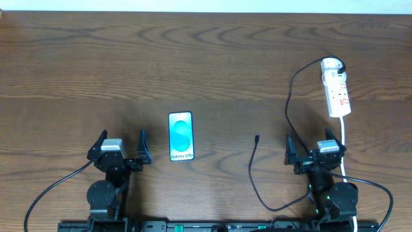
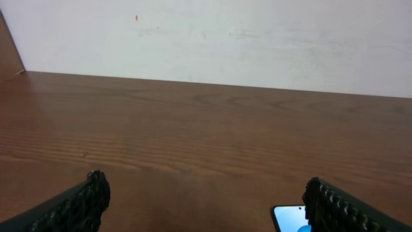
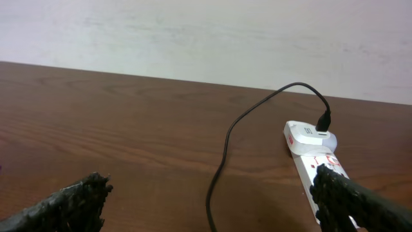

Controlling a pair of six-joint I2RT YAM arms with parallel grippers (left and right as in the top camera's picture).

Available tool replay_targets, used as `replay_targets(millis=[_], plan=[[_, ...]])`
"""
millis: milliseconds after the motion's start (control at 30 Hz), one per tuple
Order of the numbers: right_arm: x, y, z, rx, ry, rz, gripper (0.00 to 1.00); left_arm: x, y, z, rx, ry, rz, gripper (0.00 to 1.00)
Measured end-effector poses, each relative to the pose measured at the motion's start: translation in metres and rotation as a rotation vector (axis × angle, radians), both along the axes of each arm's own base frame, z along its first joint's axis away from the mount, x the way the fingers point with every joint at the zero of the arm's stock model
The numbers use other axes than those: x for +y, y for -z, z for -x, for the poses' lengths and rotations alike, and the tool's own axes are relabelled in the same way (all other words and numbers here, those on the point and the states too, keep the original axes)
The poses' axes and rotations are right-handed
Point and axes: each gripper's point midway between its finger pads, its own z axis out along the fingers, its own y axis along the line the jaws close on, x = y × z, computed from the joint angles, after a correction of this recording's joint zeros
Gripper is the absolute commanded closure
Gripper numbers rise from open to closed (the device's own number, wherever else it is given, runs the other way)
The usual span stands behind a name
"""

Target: Plug charger to phone and switch on socket

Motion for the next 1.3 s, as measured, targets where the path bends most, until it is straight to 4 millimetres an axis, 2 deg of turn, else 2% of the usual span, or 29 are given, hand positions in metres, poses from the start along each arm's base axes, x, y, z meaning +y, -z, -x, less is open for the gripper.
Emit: replay_targets(millis=[233, 400, 533, 633, 767, 933, 1100, 1200, 1300], plan=[[0.0, 0.0, 0.0, 0.0, 0.0, 0.0, 0.01, -0.004, -0.001, 0.0, 0.0, 0.018, 0.029, 0.02], [0.0, 0.0, 0.0, 0.0, 0.0, 0.0, 0.01, -0.014, -0.003, 0.001, 0.0, 0.075, 0.05, 0.02], [0.0, 0.0, 0.0, 0.0, 0.0, 0.0, 0.01, -0.022, -0.001, 0.003, 0.047, 0.12, 0.059, 0.02], [0.0, 0.0, 0.0, 0.001, 0.0, 0.0, 0.01, -0.025, -0.011, 0.001, 0.107, 0.138, 0.067, 0.02], [0.001, 0.0, 0.0, 0.002, -0.005, 0.0, 0.01, -0.027, -0.027, -0.01, 0.216, 0.142, 0.074, 0.02], [0.001, 0.0, 0.0, 0.002, -0.008, 0.0, 0.01, -0.031, -0.043, -0.032, 0.376, 0.149, 0.081, 0.02], [0.002, 0.0, 0.0, 0.002, -0.009, 0.0, 0.01, -0.051, -0.052, -0.051, 0.499, 0.202, 0.062, 0.02], [0.002, 0.0, 0.0, 0.002, -0.009, 0.0, 0.01, -0.065, -0.046, -0.056, 0.563, 0.213, 0.014, 0.02], [0.002, 0.0, 0.0, 0.002, -0.009, 0.0, 0.01, -0.077, -0.028, -0.055, 0.639, 0.22, -0.044, 0.02]])
